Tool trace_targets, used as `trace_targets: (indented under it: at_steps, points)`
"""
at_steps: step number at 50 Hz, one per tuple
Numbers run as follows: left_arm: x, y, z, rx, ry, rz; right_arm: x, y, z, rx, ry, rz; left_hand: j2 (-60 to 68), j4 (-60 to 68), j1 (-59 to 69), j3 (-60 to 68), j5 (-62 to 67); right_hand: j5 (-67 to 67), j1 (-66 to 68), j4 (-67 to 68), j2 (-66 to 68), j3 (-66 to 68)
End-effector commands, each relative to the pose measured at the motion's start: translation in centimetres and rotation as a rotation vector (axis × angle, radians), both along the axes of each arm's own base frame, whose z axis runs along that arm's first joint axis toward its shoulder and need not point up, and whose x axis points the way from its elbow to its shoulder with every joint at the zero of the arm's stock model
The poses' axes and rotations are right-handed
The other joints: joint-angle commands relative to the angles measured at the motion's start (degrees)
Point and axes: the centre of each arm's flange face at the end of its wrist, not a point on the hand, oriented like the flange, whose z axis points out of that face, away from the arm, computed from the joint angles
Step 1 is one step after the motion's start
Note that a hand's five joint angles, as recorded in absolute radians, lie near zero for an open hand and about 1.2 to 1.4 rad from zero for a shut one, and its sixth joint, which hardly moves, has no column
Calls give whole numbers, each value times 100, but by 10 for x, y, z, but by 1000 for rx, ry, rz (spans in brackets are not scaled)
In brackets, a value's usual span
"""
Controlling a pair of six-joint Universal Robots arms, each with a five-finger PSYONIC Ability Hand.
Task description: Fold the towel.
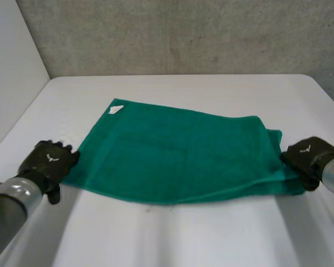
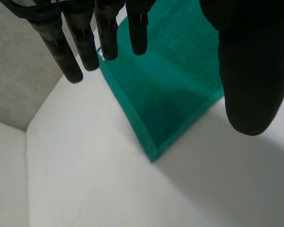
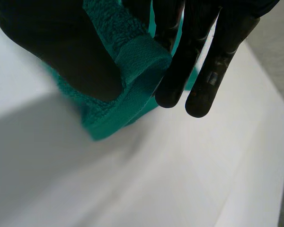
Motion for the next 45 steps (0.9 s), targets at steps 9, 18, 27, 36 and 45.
trace_targets:
  at_steps: [9,18,27,36,45]
  points:
    - [6,-49,-49,125,82,-25,1,-11,0,-73,-112,-54,-325,-312,-194,-352,-305,1294,2483,1167,1282,1212]
    - [6,-63,-57,123,86,-22,2,-11,-3,-82,-113,-51,62,74,193,35,82,1294,2483,1167,1282,1212]
    - [3,-71,-58,112,106,-46,2,-10,-7,-68,-114,-49,448,461,579,421,468,1294,2483,1167,1282,1212]
    - [1,-85,-52,72,117,-57,2,-11,-11,-61,-111,-50,601,613,732,573,620,1294,2483,1167,1282,1212]
    - [-1,-96,-51,65,155,-42,2,-11,-11,-62,-113,-50,685,697,816,657,704,1294,2483,1167,1282,1212]
